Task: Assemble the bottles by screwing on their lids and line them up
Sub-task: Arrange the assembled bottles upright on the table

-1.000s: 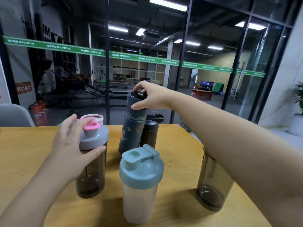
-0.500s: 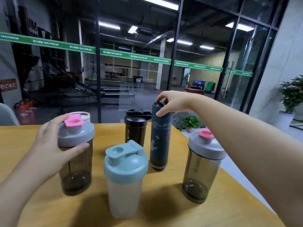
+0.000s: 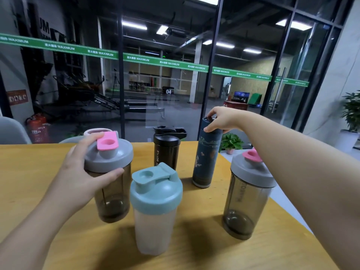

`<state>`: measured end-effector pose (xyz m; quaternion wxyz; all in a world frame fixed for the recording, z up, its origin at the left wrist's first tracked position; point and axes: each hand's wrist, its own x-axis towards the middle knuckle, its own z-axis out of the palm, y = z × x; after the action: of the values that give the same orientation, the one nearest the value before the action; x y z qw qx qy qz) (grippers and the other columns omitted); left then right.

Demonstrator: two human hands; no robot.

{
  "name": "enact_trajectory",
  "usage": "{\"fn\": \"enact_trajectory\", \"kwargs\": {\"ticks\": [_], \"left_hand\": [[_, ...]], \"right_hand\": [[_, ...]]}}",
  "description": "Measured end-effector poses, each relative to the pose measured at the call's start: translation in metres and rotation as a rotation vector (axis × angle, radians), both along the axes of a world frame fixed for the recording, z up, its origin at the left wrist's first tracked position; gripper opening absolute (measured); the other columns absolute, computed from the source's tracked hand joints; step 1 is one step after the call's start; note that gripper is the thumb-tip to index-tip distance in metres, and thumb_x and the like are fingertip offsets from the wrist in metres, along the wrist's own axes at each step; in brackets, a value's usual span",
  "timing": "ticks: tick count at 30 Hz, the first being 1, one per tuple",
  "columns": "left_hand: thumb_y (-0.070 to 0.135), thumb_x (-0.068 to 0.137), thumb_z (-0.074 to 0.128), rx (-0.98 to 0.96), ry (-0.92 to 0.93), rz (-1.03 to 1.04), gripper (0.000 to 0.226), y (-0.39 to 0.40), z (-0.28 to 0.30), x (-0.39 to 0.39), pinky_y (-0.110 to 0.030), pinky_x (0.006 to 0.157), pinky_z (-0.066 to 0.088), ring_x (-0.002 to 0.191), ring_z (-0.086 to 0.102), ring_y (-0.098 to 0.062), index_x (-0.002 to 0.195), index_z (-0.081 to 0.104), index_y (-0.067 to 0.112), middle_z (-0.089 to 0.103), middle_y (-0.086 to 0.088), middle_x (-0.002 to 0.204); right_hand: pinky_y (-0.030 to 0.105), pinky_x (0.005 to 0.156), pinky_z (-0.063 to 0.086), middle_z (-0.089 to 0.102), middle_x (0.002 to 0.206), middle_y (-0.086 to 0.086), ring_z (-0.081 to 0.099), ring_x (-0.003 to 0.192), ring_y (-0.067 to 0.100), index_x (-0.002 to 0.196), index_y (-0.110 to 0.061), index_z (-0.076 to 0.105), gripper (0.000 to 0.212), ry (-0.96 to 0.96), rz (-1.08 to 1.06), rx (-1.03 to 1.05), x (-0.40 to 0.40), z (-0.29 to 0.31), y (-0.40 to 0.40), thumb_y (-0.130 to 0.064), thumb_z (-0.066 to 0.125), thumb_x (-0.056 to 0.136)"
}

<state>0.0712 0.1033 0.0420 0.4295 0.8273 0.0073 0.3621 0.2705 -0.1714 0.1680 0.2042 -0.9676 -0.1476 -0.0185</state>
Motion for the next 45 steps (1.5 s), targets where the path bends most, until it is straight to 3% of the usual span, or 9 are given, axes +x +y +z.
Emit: {"fn": "enact_trajectory", "kwargs": {"ticks": [7,13,28,33,38,42,45], "left_hand": [[0.019,0.067,0.084,0.001,-0.007,-0.050,0.083,-0.003,-0.002,0.004,-0.034,0.090,0.038,0.113,0.043,-0.013,0.107,0.034,0.072,0.041,0.013,0.125],[0.020,0.069,0.083,-0.021,0.017,-0.078,0.081,0.002,-0.006,0.008,-0.036,0.097,0.039,0.118,0.044,-0.013,0.121,0.038,0.061,0.043,0.014,0.131],[0.020,0.071,0.082,-0.077,0.061,-0.105,0.084,0.002,-0.005,0.006,-0.028,0.095,0.035,0.118,0.044,-0.012,0.107,0.032,0.078,0.042,0.008,0.137],[0.017,0.072,0.081,-0.073,0.075,-0.118,0.081,0.000,-0.002,0.005,-0.022,0.088,0.036,0.115,0.045,-0.011,0.112,0.034,0.070,0.042,0.009,0.133],[0.014,0.068,0.083,-0.090,0.050,-0.126,0.076,0.001,0.003,0.008,-0.012,0.076,0.040,0.103,0.051,0.008,0.112,0.044,0.061,0.048,0.031,0.116],[0.022,0.064,0.087,-0.004,0.100,-0.069,0.074,0.001,0.010,0.015,-0.014,0.076,0.038,0.106,0.048,-0.009,0.119,0.045,0.051,0.047,0.026,0.118],[0.027,0.064,0.087,0.033,0.104,-0.029,0.072,-0.004,0.021,0.020,-0.022,0.073,0.041,0.103,0.049,-0.015,0.104,0.039,0.062,0.048,0.010,0.119]], "right_hand": [[0.041,0.090,0.054,0.050,0.114,0.008,0.055,0.107,0.028,0.130,-0.011,0.046,0.052,0.012,-0.042,0.004,0.007,0.001,0.004,-0.024,0.069,0.085],[0.042,0.092,0.053,0.052,0.120,0.011,0.055,0.111,0.030,0.130,-0.011,0.046,0.051,0.028,-0.062,0.006,0.015,0.001,0.004,-0.022,0.068,0.086],[0.039,0.094,0.051,0.051,0.120,0.006,0.053,0.109,0.025,0.133,-0.016,0.047,0.048,0.078,0.011,-0.018,0.022,0.004,-0.009,-0.018,0.065,0.089],[0.039,0.096,0.050,0.051,0.121,0.006,0.053,0.109,0.024,0.133,-0.016,0.047,0.046,0.059,-0.002,-0.020,0.019,0.003,-0.013,-0.018,0.063,0.090],[0.044,0.098,0.047,0.046,0.133,0.009,0.048,0.116,0.028,0.141,-0.020,0.036,0.057,0.054,-0.024,-0.076,0.013,-0.001,-0.008,-0.021,0.057,0.088],[0.044,0.094,0.049,0.043,0.122,0.009,0.047,0.112,0.030,0.141,-0.022,0.031,0.062,0.087,-0.064,-0.103,0.009,-0.001,-0.006,-0.019,0.058,0.086],[0.044,0.093,0.051,0.044,0.122,0.010,0.050,0.110,0.031,0.140,-0.022,0.031,0.063,0.082,-0.067,-0.106,0.006,-0.002,-0.007,-0.018,0.058,0.084]]}}
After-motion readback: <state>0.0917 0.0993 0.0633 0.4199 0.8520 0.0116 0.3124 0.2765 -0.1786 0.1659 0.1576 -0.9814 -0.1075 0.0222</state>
